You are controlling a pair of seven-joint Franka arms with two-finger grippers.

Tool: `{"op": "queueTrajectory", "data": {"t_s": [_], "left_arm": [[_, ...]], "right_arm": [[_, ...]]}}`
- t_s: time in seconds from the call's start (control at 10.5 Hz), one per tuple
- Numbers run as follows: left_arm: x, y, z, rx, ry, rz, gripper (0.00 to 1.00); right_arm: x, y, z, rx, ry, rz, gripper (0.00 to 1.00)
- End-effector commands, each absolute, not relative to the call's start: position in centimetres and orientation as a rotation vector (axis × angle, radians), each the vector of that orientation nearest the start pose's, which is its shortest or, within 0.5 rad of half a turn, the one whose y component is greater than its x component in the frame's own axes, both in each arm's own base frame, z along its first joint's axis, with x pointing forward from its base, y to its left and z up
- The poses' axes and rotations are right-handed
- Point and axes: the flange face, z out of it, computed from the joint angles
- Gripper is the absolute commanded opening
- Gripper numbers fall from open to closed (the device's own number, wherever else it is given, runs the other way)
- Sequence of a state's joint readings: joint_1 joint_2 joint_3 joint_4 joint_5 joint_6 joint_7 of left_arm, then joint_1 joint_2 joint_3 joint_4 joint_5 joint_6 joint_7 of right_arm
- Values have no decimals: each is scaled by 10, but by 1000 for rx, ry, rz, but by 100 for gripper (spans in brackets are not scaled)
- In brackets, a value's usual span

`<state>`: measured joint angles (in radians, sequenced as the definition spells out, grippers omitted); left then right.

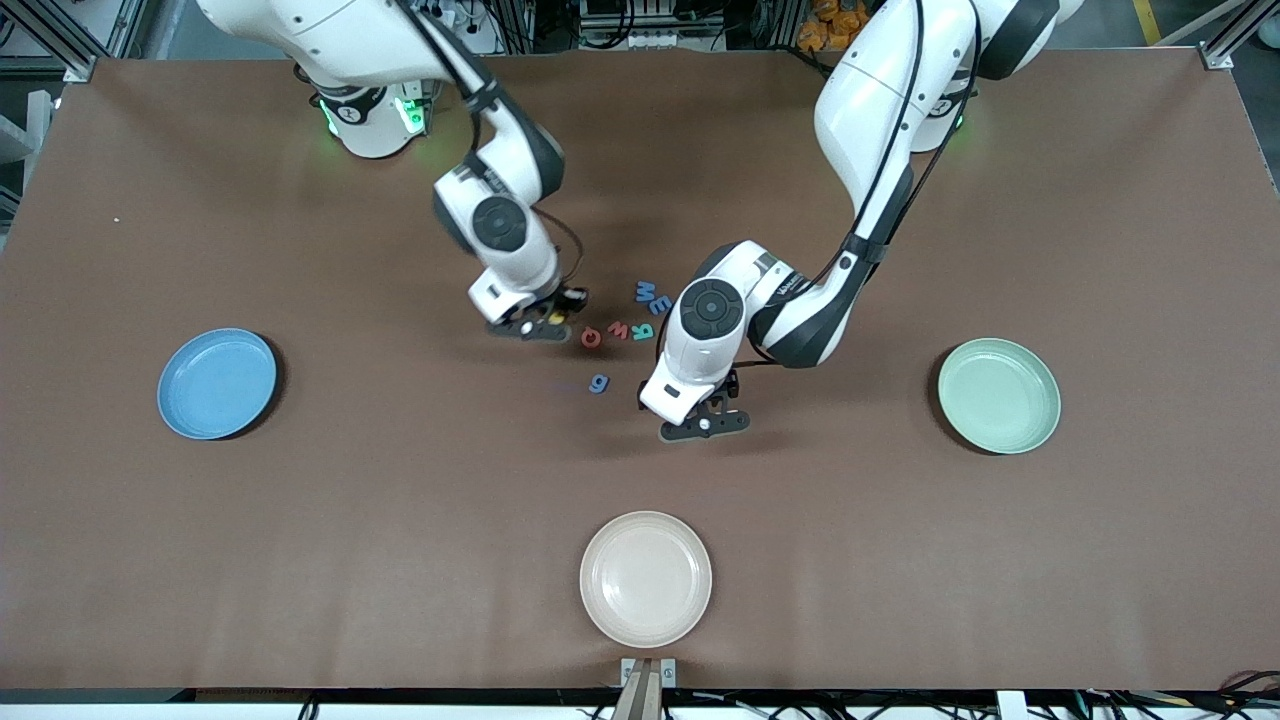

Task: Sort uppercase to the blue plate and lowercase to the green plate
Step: 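Place the H on the blue plate while the left gripper grasps yellow h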

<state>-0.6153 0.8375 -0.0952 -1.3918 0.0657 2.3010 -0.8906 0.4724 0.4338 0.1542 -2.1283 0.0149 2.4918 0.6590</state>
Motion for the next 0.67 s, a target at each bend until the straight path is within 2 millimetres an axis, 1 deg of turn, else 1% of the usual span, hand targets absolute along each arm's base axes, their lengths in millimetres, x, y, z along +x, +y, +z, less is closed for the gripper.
{"op": "queueTrajectory", "data": {"t_s": [0.0, 0.1, 0.19, 0.29, 0.38, 0.48, 0.57], "left_arm": [[567, -495, 196, -3187, -412, -99, 99], [562, -498, 188, -3171, -475, -86, 98], [557, -502, 187, -3167, -471, -84, 96], [556, -502, 186, -3161, -491, -77, 92], [555, -500, 183, -3155, -496, -72, 87], [554, -499, 179, -3149, -497, -64, 85], [553, -499, 179, -3147, -498, -60, 79]], "right_arm": [[509, 268, 208, -3156, -108, 85, 4], [530, 235, 213, -3170, -195, 71, 4], [550, 203, 214, -3187, -281, 85, 4], [565, 173, 215, -3191, -349, 79, 4], [571, 152, 213, -3188, -387, 88, 5], [575, 133, 214, -3181, -424, 95, 5], [578, 114, 215, -3173, -462, 102, 5]]}}
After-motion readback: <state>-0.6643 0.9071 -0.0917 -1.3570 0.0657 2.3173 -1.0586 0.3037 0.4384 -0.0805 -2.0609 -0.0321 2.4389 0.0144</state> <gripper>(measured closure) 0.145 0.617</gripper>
